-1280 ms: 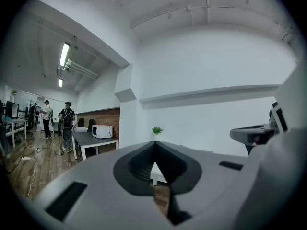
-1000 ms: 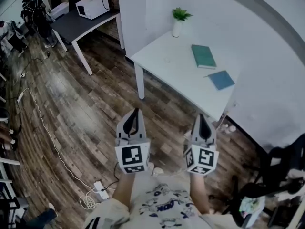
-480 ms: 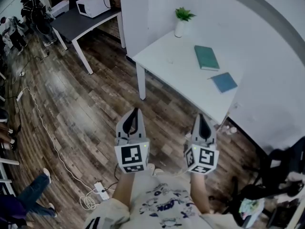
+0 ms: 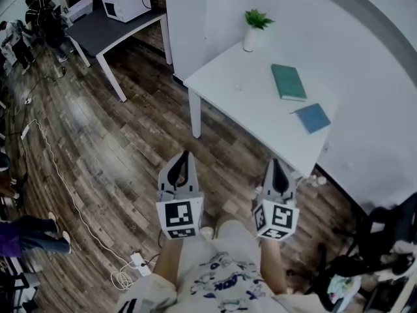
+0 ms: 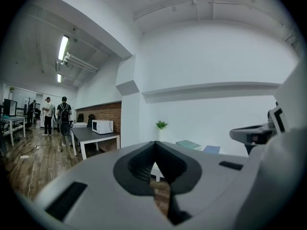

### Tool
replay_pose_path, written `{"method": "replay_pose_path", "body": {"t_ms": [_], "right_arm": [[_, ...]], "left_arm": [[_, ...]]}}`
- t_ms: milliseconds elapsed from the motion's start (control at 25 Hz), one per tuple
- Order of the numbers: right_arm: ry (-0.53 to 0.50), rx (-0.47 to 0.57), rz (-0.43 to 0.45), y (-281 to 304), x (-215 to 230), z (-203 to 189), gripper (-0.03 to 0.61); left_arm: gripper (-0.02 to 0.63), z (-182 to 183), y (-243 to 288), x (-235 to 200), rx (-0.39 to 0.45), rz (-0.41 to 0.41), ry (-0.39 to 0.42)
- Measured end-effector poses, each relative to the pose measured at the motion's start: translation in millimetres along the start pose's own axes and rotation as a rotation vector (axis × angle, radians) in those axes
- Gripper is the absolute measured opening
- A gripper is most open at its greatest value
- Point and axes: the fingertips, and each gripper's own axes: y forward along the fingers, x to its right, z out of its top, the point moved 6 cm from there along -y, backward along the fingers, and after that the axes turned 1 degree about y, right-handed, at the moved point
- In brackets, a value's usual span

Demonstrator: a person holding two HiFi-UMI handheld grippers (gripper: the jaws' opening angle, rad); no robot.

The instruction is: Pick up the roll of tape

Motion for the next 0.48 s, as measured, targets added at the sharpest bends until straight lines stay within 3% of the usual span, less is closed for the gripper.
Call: {"method": "replay_pose_path", "body": {"t_ms": [480], "right_arm": [[0.008, -0.05, 0.045, 106, 10, -7, 0.003]], "left_arm": [[0.0, -7, 91, -18, -0.056, 0.033, 0.006]]}}
